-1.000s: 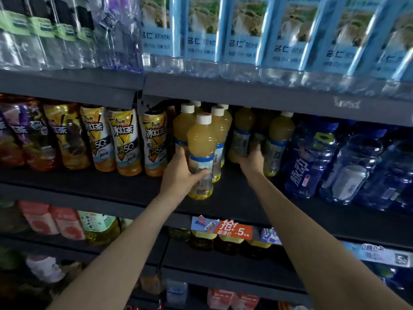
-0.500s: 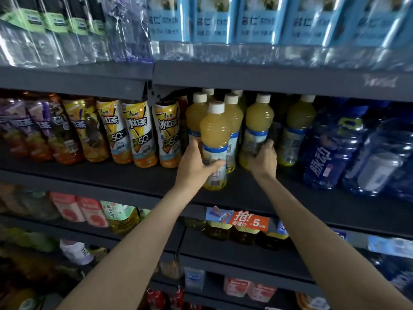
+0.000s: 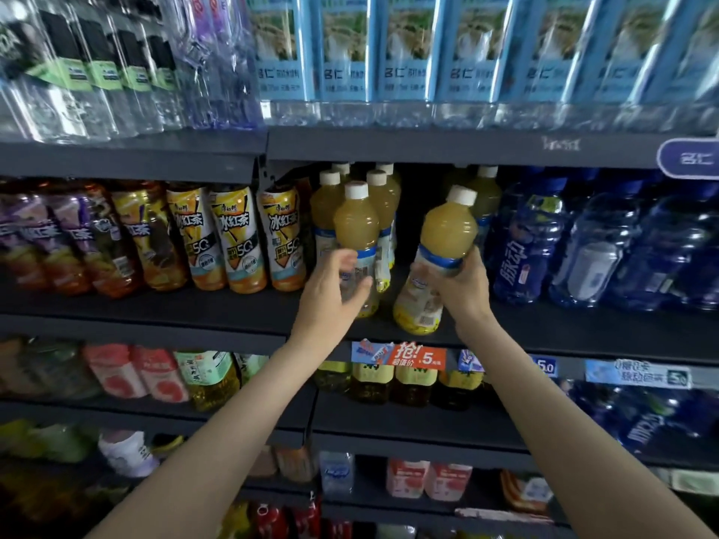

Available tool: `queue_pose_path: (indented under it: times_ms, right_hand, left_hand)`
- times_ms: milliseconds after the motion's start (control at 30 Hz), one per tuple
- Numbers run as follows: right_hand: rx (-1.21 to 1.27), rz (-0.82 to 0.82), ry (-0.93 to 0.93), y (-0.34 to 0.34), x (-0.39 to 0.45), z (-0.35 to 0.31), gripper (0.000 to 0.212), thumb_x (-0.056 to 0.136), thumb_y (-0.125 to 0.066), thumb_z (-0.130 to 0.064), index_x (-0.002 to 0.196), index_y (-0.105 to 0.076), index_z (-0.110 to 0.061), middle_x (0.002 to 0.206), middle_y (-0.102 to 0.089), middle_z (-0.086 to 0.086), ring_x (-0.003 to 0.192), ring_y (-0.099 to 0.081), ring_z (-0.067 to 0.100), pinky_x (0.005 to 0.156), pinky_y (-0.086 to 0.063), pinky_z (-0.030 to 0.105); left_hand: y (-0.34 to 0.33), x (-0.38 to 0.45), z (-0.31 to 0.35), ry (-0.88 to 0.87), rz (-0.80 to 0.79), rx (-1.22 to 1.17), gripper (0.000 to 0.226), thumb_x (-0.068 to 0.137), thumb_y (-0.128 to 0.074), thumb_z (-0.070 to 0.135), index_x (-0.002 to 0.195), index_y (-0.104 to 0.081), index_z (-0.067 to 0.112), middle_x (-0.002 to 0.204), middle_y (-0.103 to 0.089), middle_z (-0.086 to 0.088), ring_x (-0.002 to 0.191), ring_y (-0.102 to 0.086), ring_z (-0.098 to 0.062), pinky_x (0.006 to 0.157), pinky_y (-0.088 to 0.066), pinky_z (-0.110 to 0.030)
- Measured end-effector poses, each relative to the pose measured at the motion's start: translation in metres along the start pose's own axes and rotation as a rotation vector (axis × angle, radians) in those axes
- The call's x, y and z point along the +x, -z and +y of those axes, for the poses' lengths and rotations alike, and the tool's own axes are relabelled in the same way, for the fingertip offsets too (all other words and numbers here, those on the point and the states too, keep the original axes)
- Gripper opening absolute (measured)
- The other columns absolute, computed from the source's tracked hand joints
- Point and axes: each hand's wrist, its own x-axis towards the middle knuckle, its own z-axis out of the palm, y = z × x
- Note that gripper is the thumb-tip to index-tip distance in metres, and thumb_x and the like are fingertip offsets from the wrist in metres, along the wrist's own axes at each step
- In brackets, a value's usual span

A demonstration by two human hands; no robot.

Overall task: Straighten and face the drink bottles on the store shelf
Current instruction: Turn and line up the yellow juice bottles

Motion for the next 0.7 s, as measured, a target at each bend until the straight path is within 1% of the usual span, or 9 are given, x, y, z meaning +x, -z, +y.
queue_pose_path:
  times_ms: [67,133,200,300,400,467,533,600,700]
  right_hand:
    - [0.329,-0.074,-0.109,0.007,-0.01,-0.008,0.049,0.078,-0.075,-0.017,0.12,-0.05,-0.012,0.109,-0.064,0.004,0.103,-0.063,0.022,0.088,-0.052,0.038]
    - [0.613,-0.187,-0.187,0.011,-0.019,-0.018,0.035,0.084,-0.066,-0.02,0.115,-0.054,-0.009,0.103,-0.07,0.005,0.098,-0.067,0.021,0.085,-0.055,0.035]
    - [0.686,-0.268,-0.217,0.015,-0.026,-0.026,0.027,0.09,-0.059,-0.024,0.111,-0.056,-0.007,0.098,-0.073,0.006,0.093,-0.07,0.018,0.076,-0.057,0.029]
    - [0.56,-0.305,-0.252,0.02,-0.033,-0.031,0.035,0.094,-0.055,-0.032,0.116,-0.056,-0.005,0.109,-0.069,0.011,0.094,-0.07,0.02,0.07,-0.057,0.023]
    - [0.616,-0.279,-0.348,0.021,-0.035,-0.033,0.05,0.084,-0.067,-0.035,0.12,-0.055,-0.002,0.111,-0.067,0.017,0.094,-0.069,0.024,0.07,-0.058,0.028]
    - [0.749,-0.297,-0.481,0.016,-0.04,-0.034,0.082,0.064,-0.079,-0.041,0.129,-0.049,-0.001,0.12,-0.063,0.02,0.104,-0.065,0.028,0.07,-0.057,0.032]
    - [0.779,-0.272,-0.542,0.01,-0.043,-0.036,0.081,0.065,-0.079,-0.038,0.129,-0.049,0.001,0.122,-0.061,0.022,0.107,-0.062,0.029,0.072,-0.055,0.034]
    - [0.776,-0.198,-0.529,0.007,-0.045,-0.035,0.054,0.079,-0.074,-0.024,0.121,-0.052,0.002,0.114,-0.063,0.022,0.1,-0.064,0.03,0.072,-0.055,0.035]
    - [0.792,-0.187,-0.432,0.013,-0.048,-0.034,0.036,0.086,-0.067,-0.012,0.116,-0.056,0.004,0.108,-0.067,0.02,0.098,-0.067,0.028,0.078,-0.057,0.034]
  left_hand:
    - [0.005,-0.003,0.01,0.245,-0.252,-0.216,0.03,0.09,-0.058,0.027,0.117,-0.051,0.015,0.115,-0.057,0.004,0.11,-0.055,-0.012,0.087,-0.044,-0.016]
    - [0.011,-0.004,0.027,0.671,-0.451,-0.668,0.036,0.087,-0.054,0.042,0.113,-0.054,0.017,0.115,-0.064,-0.006,0.104,-0.062,-0.019,0.083,-0.051,-0.022]
    - [0.016,-0.007,0.034,0.82,-0.526,-1.001,0.05,0.078,-0.054,0.046,0.116,-0.055,0.013,0.11,-0.066,-0.016,0.095,-0.066,-0.025,0.076,-0.057,-0.029]
    - [0.024,-0.009,0.041,0.696,-0.434,-1.033,0.045,0.073,-0.063,0.03,0.115,-0.054,0.016,0.119,-0.06,-0.013,0.097,-0.064,-0.021,0.079,-0.057,-0.029]
    - [0.037,-0.004,0.038,0.302,-0.309,-0.477,0.061,0.066,-0.08,0.016,0.117,-0.049,0.028,0.12,-0.054,0.006,0.103,-0.054,-0.002,0.083,-0.045,-0.009]
    - [0.042,-0.001,0.034,-0.035,-0.298,-0.141,0.067,0.067,-0.082,0.012,0.121,-0.047,0.029,0.117,-0.048,0.012,0.109,-0.048,-0.004,0.089,-0.037,-0.008]
    - [0.042,-0.002,0.034,-0.237,-0.306,-0.016,0.07,0.066,-0.082,0.009,0.125,-0.046,0.023,0.121,-0.043,0.011,0.116,-0.041,-0.006,0.094,-0.029,-0.006]
    - [0.042,-0.004,0.033,-0.212,-0.308,-0.049,0.069,0.07,-0.08,0.011,0.128,-0.044,0.021,0.123,-0.041,0.008,0.118,-0.04,-0.007,0.091,-0.026,0.001]
    - [0.045,-0.007,0.031,0.209,-0.423,-0.361,0.059,0.074,-0.078,0.03,0.124,-0.046,0.032,0.127,-0.048,0.007,0.116,-0.048,-0.008,0.098,-0.038,-0.015]
